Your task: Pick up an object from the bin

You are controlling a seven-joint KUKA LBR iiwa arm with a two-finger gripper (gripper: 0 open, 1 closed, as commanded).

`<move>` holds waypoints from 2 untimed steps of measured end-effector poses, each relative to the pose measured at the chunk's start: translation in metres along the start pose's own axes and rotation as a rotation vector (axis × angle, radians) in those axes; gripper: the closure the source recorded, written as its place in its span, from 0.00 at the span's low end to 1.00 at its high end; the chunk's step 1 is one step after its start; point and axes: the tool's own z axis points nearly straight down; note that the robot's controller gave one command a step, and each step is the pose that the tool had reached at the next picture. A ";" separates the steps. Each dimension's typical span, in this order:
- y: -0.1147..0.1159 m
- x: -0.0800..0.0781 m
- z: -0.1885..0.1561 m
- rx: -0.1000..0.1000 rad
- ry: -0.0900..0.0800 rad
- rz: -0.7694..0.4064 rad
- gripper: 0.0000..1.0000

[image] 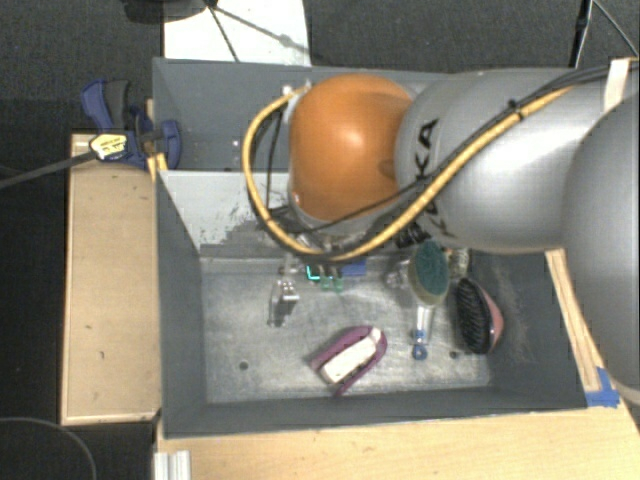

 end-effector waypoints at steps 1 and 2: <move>-0.061 0.058 0.138 -0.003 -0.011 0.038 0.00; -0.115 0.041 0.105 0.001 -0.011 0.071 0.00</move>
Offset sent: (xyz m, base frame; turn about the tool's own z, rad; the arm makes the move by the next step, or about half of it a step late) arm -0.0586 -0.0602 -0.1361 0.0339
